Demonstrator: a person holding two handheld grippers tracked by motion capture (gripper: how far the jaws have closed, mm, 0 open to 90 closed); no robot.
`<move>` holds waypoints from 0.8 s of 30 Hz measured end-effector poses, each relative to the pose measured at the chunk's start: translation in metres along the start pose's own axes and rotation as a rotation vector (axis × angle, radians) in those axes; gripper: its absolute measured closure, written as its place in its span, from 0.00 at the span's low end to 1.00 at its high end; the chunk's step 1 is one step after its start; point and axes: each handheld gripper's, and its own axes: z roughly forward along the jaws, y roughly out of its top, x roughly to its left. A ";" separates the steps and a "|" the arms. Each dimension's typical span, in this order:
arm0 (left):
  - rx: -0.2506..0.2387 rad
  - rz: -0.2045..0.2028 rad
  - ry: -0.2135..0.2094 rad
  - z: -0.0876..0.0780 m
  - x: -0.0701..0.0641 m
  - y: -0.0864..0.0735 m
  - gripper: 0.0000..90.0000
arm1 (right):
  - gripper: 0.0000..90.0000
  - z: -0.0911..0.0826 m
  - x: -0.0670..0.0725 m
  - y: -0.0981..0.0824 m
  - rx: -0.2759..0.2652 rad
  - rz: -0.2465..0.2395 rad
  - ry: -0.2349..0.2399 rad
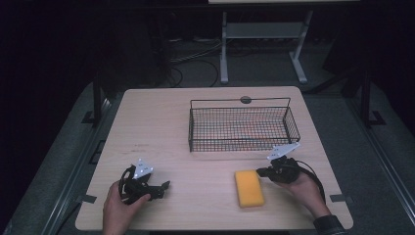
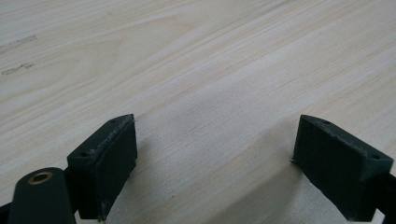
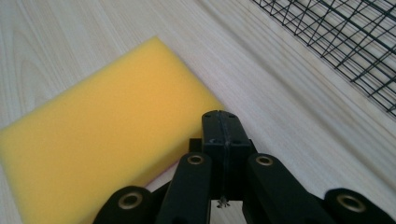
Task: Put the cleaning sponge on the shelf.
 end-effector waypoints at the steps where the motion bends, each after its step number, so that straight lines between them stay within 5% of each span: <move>1: 0.000 0.000 0.000 0.000 0.000 0.000 0.14 | 1.00 0.001 0.000 0.001 -0.001 -0.003 -0.001; 24: -0.001 -0.003 0.002 0.000 0.000 0.000 0.14 | 1.00 0.015 0.004 0.019 0.015 -0.022 0.019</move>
